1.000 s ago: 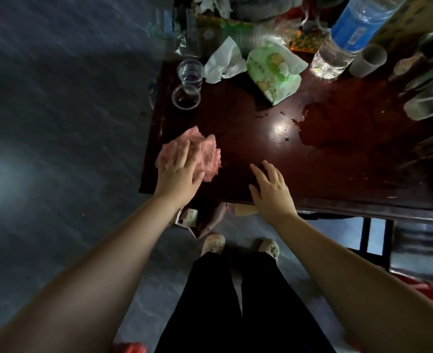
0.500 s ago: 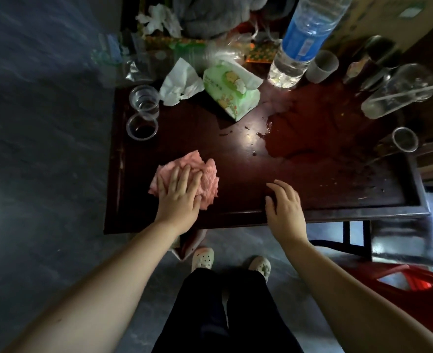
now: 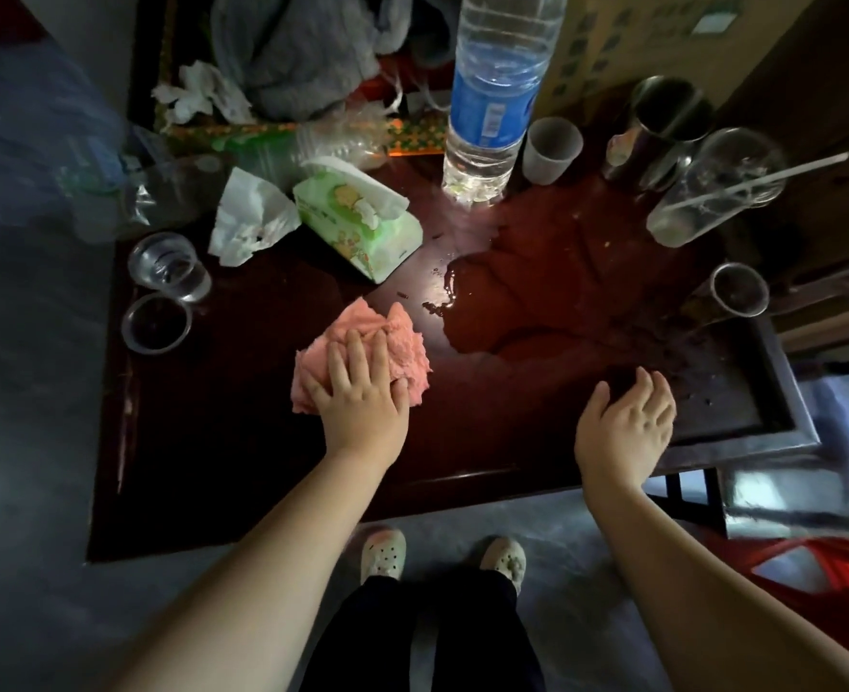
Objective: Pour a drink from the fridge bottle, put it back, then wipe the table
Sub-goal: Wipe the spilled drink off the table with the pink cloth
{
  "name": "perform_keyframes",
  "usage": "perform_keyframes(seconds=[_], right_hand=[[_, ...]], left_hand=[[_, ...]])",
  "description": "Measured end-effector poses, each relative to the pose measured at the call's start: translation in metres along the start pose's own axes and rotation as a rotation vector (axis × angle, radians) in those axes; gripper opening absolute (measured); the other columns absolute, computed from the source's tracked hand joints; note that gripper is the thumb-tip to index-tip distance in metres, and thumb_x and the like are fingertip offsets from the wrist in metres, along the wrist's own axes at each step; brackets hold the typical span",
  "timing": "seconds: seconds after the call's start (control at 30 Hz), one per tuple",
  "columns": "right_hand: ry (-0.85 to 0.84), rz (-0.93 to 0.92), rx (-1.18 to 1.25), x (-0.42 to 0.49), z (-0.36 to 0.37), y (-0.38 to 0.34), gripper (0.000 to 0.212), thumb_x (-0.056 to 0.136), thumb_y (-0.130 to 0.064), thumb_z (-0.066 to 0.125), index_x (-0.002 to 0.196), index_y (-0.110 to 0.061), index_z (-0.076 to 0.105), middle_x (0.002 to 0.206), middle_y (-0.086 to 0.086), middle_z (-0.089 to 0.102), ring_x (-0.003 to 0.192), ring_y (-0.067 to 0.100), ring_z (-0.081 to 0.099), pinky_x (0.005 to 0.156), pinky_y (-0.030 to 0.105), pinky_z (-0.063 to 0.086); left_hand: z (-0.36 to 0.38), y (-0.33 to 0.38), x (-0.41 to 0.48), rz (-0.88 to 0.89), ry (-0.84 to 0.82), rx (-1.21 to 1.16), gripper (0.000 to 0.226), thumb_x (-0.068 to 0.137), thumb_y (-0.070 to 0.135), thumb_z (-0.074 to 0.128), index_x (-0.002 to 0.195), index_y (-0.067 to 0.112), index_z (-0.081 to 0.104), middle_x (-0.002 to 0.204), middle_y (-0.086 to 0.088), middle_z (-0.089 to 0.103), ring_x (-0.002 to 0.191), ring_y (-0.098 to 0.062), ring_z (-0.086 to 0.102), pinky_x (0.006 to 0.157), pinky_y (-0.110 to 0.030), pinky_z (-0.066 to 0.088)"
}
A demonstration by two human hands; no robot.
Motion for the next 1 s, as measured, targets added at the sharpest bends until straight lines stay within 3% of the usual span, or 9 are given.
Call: perform_keyframes(seconds=[0.1,0.23,0.53,1.0], right_hand=[[0.019,0.045,0.019,0.004,0.001,0.004,0.051,0.098,-0.030,0.035,0.142,-0.005,0.031,0.150,0.012,0.030,0.139,0.026,0.023,0.115,0.042,0.020],[-0.018,0.038,-0.029,0.006,0.005,0.005,0.053,0.098,-0.030,0.033,0.146,-0.005,0.027,0.153,0.010,0.026,0.141,0.024,0.019,0.116,0.041,0.019],[-0.034,0.034,-0.059,0.007,0.008,0.004,0.060,0.096,-0.040,0.036,0.146,-0.006,0.027,0.152,0.010,0.026,0.141,0.025,0.020,0.116,0.042,0.022],[0.000,0.059,-0.012,0.009,0.006,0.009,0.057,0.095,-0.038,0.043,0.143,-0.009,0.034,0.151,0.007,0.031,0.141,0.022,0.022,0.116,0.041,0.023]], left_hand=[[-0.017,-0.003,0.014,0.098,0.135,-0.031,0.064,0.087,0.048,0.042,0.141,0.013,0.042,0.143,-0.019,0.043,0.131,-0.037,0.039,0.107,-0.063,0.020],[-0.009,-0.004,0.020,0.263,0.179,-0.057,0.072,0.088,0.052,0.034,0.146,0.009,0.033,0.154,-0.016,0.028,0.144,-0.033,0.021,0.114,-0.055,0.015],[-0.008,0.018,0.020,0.091,0.193,-0.122,0.070,0.089,0.049,0.033,0.148,0.011,0.027,0.153,-0.020,0.026,0.142,-0.040,0.021,0.111,-0.058,0.016],[-0.005,0.046,0.036,0.026,0.210,-0.099,0.071,0.089,0.049,0.031,0.146,0.007,0.030,0.153,-0.021,0.027,0.142,-0.039,0.022,0.112,-0.057,0.018]])
Point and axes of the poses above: each hand's wrist, its own x-axis towards the middle knuckle, its own z-axis out of the palm, y = z × x, the point moved 10 cm from there along x, towards the middle knuckle
